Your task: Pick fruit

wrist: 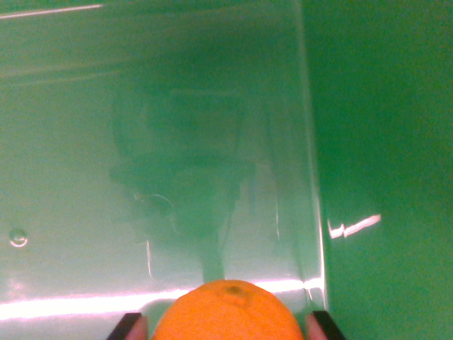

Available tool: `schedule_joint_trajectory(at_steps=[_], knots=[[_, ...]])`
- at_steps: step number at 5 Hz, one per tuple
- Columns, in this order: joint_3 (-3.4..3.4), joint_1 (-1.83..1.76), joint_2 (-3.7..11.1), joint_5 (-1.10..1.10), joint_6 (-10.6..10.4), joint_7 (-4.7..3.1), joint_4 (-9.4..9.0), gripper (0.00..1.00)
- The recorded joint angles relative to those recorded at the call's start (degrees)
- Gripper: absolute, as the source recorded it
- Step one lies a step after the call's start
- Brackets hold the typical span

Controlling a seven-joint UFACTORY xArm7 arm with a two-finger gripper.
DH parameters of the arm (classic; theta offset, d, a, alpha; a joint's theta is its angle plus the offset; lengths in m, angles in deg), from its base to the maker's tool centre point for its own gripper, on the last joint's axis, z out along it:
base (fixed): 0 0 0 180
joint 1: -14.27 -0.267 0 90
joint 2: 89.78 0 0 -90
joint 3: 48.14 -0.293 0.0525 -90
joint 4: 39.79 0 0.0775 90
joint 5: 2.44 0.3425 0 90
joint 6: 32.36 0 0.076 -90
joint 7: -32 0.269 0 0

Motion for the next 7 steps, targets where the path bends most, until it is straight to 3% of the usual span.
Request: schedule_joint_trajectory(at_steps=[1, 2, 3, 4, 5, 6, 7], knots=[[-0.05, -0.03, -1.25, 0.12, 2.70, -0.28, 1.46, 1.00], [-0.05, -0.03, -1.25, 0.12, 2.70, -0.28, 1.46, 1.00], [-0.10, -0.07, -2.53, 0.24, 5.47, -0.58, 2.96, 1.00], [-0.10, -0.07, -2.53, 0.24, 5.47, -0.58, 2.96, 1.00], [-0.14, -0.10, -3.72, 0.36, 8.05, -0.85, 4.35, 1.00], [-0.14, -0.10, -3.72, 0.36, 8.05, -0.85, 4.35, 1.00], [-0.19, -0.13, -4.94, 0.48, 10.67, -1.12, 5.78, 1.00]])
